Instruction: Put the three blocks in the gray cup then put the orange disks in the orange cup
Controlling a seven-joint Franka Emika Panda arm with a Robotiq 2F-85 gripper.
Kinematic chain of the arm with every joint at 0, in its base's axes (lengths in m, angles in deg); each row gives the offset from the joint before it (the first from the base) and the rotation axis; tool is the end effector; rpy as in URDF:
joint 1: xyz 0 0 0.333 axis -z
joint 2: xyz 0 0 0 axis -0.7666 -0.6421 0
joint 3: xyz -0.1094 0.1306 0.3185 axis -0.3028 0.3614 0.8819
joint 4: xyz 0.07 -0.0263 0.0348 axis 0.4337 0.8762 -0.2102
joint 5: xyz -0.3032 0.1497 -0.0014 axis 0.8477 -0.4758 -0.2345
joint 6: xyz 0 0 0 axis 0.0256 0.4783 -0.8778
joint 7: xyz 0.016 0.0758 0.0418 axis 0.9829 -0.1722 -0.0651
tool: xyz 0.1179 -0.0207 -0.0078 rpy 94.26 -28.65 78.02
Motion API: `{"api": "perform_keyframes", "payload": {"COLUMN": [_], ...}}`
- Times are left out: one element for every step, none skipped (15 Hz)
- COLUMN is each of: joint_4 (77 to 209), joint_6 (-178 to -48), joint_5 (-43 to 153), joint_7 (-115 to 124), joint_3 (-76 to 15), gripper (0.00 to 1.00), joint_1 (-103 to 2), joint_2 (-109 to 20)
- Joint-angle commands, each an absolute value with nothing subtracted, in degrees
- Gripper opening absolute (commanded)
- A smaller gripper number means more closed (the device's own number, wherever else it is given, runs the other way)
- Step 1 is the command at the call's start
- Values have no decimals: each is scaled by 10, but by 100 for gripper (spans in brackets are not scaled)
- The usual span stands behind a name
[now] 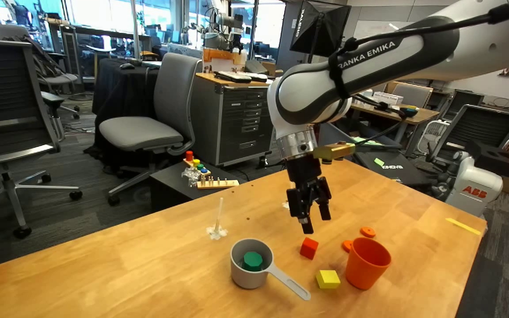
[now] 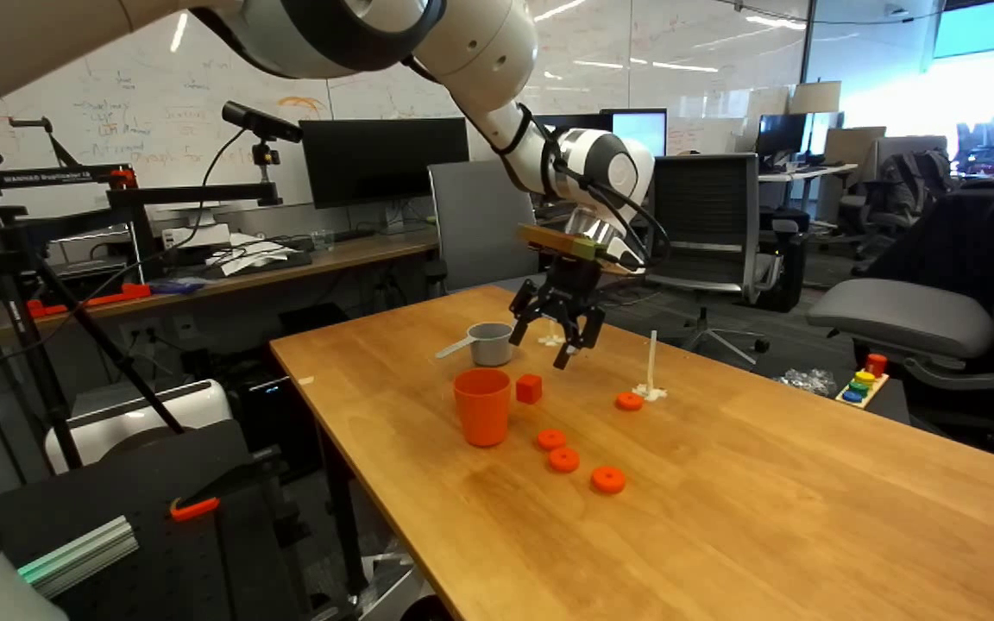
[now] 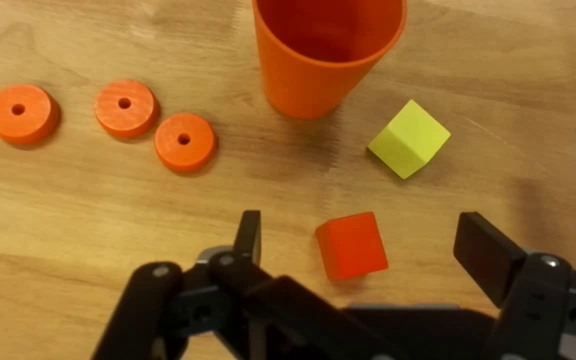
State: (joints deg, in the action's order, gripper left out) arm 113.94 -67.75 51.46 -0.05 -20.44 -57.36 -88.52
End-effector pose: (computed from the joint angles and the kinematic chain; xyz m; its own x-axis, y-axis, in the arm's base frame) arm 0.6644 0.1363 0.1798 0.8034 0.1938 -0.5630 0.1682 -0.9809 -0.0976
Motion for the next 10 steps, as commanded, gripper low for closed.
{"api": "perform_keyframes", "payload": {"joint_4": [1148,1147,1146,1146,1146,1146,1145,1142,1140,1137], "joint_6": [-661,-661,-661,-661,-661,-664,-667,-670,-674,-676], "joint_5": [538,542,547,551,556,560,566,571,574,577], "joint_7": [-11,-13,-14,-15,-18,-21,-25,-29,-33,-35], "joint_3": [-217,-217,-218,-218,-219,-219,-219,-219,-218,-218], "gripper": [100,100,100,100,100,100,100,100,100,100], "joint_1": [-592,-593,-594,-595,-596,-597,-598,-599,-599,-600], "joint_2": [-880,-882,-885,-887,-889,-891,-893,-896,-900,-903]}}
